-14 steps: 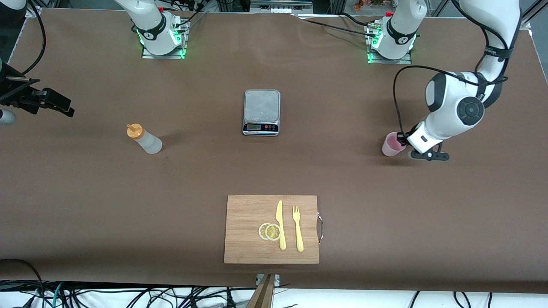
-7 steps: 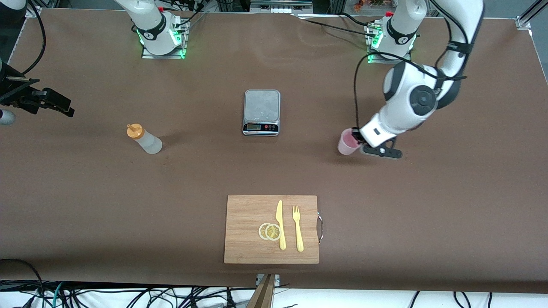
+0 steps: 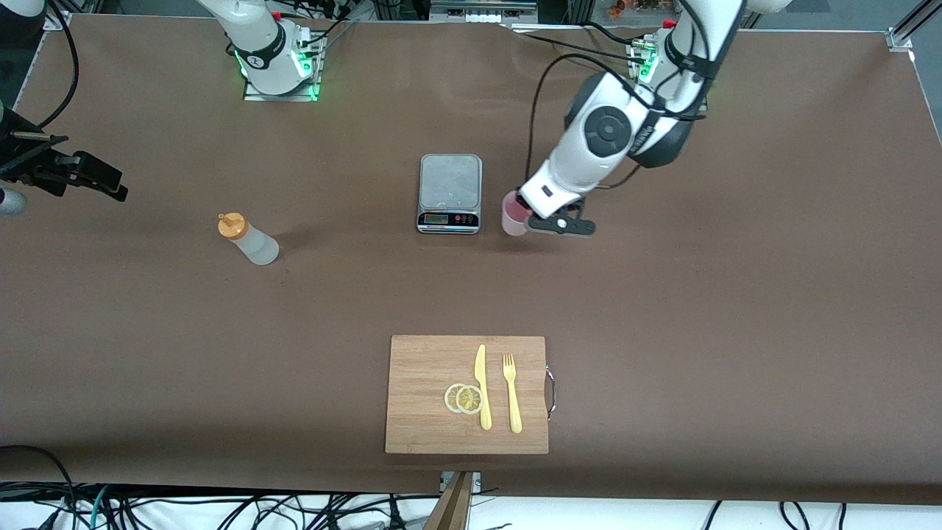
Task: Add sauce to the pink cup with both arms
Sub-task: 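Lift the pink cup with the left gripper and set it on the scale, then open the left gripper and raise it away from the cup, then retract the left gripper while the right gripper reaches the sauce bottle, then grasp the orange-capped sauce bottle with the right gripper and lift it, then carry the bottle over the pink cup and tip its nozzle down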
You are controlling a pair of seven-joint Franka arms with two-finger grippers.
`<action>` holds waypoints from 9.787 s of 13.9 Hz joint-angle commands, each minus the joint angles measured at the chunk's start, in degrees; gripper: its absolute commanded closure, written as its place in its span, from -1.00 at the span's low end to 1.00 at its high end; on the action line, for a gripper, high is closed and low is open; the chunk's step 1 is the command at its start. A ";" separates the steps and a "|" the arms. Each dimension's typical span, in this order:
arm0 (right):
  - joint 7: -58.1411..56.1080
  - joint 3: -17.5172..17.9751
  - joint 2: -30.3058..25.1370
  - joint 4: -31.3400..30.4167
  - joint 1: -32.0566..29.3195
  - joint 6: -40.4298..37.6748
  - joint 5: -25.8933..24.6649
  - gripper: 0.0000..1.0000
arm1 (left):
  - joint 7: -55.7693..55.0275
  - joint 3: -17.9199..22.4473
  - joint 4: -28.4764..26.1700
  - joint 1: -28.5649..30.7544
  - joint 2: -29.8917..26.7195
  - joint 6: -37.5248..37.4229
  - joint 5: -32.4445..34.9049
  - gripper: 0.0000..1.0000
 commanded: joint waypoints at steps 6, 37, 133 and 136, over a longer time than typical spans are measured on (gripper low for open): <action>-0.81 -0.33 -0.55 -0.45 0.15 -0.39 0.77 -1.00 | -10.35 -3.34 7.11 -5.51 6.37 -1.62 -4.99 1.00; -1.42 -0.33 0.85 -0.28 -0.12 -0.21 0.95 -1.00 | -9.74 -4.40 15.61 -2.45 6.02 -15.92 -5.97 -1.00; -48.72 18.83 33.82 8.86 24.83 -5.21 -8.27 1.00 | 31.04 1.93 28.02 35.35 -13.23 -55.76 17.67 -1.00; -44.85 20.23 33.55 8.86 27.48 -9.78 -10.64 1.00 | 31.04 1.93 28.02 35.35 -13.23 -55.76 17.67 -1.00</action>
